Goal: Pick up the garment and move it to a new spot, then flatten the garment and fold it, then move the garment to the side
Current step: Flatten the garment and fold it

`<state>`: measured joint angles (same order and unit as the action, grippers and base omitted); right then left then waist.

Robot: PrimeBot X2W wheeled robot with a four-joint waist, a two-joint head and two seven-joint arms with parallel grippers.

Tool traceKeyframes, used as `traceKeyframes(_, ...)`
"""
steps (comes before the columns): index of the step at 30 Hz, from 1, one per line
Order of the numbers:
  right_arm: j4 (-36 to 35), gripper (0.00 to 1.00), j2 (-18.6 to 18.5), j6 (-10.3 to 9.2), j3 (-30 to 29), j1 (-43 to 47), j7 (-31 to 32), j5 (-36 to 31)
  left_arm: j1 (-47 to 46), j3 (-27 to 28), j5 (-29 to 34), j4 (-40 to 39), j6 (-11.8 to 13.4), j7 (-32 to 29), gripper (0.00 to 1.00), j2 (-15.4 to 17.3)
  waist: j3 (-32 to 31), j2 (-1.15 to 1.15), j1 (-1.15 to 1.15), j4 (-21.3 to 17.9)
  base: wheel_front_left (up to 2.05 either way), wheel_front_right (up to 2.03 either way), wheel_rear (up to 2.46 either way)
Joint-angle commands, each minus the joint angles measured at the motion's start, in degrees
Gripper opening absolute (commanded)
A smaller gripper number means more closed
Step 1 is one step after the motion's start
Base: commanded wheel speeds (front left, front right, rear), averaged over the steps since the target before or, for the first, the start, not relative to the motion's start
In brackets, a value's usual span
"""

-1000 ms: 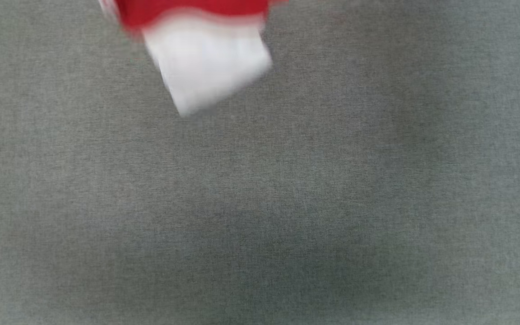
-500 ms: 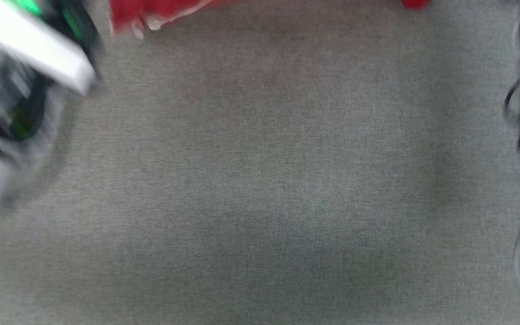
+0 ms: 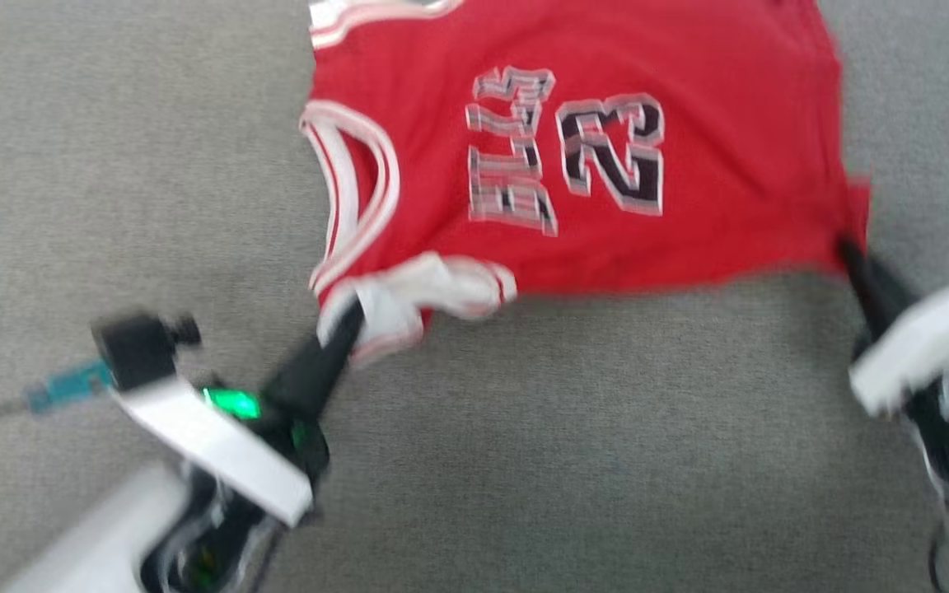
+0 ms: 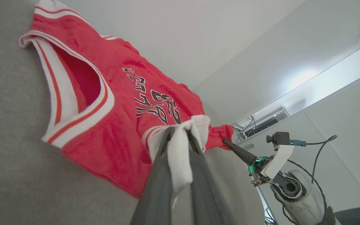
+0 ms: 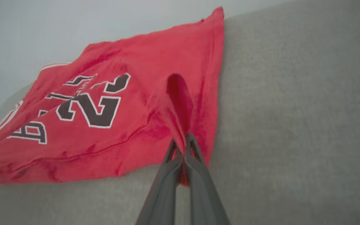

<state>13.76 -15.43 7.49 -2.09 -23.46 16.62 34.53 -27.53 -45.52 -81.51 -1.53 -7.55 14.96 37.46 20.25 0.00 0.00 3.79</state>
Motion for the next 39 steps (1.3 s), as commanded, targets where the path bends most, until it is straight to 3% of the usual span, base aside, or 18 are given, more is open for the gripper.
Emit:
traceKeyframes(1,-1.88,0.0,0.17,0.0,-0.5,2.1,1.15,0.51,1.62,0.24,0.44,-0.73,0.13,0.28,0.0,-0.23,-0.53,0.0,0.0,0.45,0.0,0.0,0.0)
traceKeyframes(8,-21.98,0.0,4.27,0.0,-8.29,24.25,12.25,1.0,13.42,2.66,5.3,-4.61,0.13,0.29,0.0,1.46,-2.27,0.0,0.0,1.37,0.0,0.0,0.0)
traceKeyframes(17,-36.02,0.0,9.87,0.0,-14.65,36.47,18.51,0.51,25.2,6.41,6.93,-11.09,0.13,0.29,0.0,4.26,-3.39,0.0,0.0,0.86,0.0,0.0,0.0)
traceKeyframes(25,-34.6,0.0,10.75,0.0,-16.48,31.63,19.08,-0.39,17.5,3.26,5.11,-12.6,0.13,0.29,0.0,4.8,-2.92,0.0,0.0,0.96,0.0,0.0,0.0)
traceKeyframes(33,-29.59,0.0,9.8,0.0,-14.61,22.95,18.07,-2.14,0.19,-1.54,-1.32,-6.25,0.13,-2.93,0.0,5.55,0.59,0.0,0.0,-0.22,0.0,0.0,0.0)
traceKeyframes(39,-25.09,0.0,9.61,0.0,-13.46,18.01,15.14,-3.23,-6.71,-1.93,-6.5,0.79,0.13,-5.35,0.0,5.38,2.84,0.0,0.0,-1.97,0.0,0.0,0.0)
